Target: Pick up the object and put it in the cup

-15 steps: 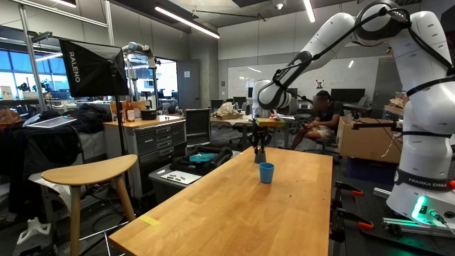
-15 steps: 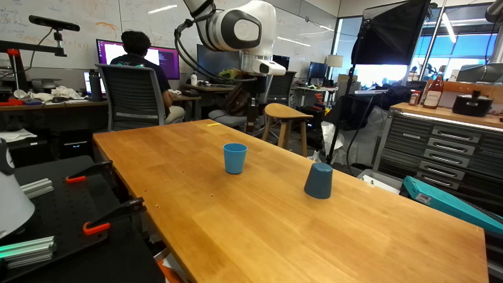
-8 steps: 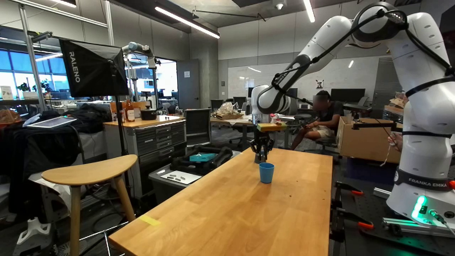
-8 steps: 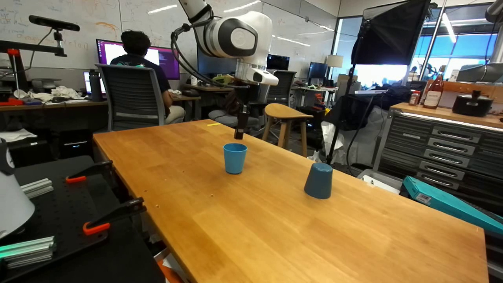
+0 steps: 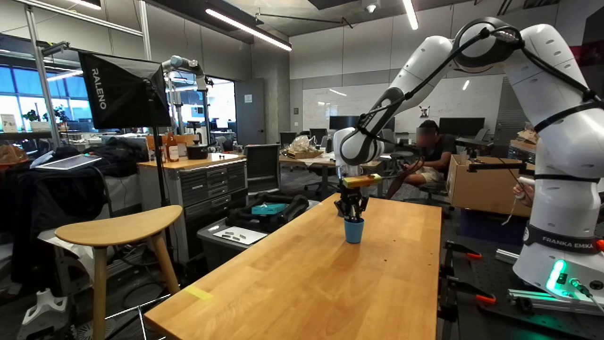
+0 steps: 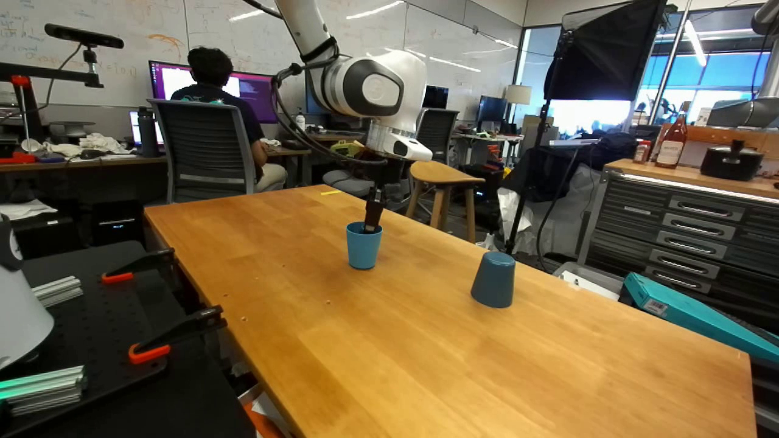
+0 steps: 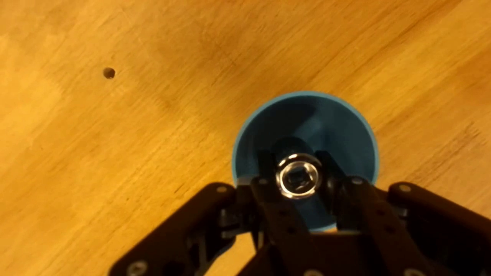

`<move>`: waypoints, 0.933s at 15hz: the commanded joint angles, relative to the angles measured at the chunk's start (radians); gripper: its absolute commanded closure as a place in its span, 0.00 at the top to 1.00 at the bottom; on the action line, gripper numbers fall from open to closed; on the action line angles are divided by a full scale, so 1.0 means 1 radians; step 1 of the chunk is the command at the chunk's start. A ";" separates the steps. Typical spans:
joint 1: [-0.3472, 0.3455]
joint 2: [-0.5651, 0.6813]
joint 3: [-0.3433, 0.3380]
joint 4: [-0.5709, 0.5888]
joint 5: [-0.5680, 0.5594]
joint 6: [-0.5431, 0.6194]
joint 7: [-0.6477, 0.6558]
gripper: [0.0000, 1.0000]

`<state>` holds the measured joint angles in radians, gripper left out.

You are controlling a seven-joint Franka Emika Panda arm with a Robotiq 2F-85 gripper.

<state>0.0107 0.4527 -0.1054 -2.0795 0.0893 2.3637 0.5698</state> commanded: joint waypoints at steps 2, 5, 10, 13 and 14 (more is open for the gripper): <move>0.007 0.050 -0.011 0.042 0.009 -0.003 -0.001 0.10; 0.011 0.063 -0.013 0.047 0.005 -0.009 0.001 0.57; 0.014 0.006 -0.012 0.024 0.002 0.006 -0.009 0.17; 0.007 -0.044 -0.007 0.001 0.010 0.008 -0.026 0.02; 0.005 -0.064 -0.007 -0.008 0.009 0.009 -0.031 0.01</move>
<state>0.0138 0.4656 -0.1064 -2.0480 0.0893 2.3661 0.5682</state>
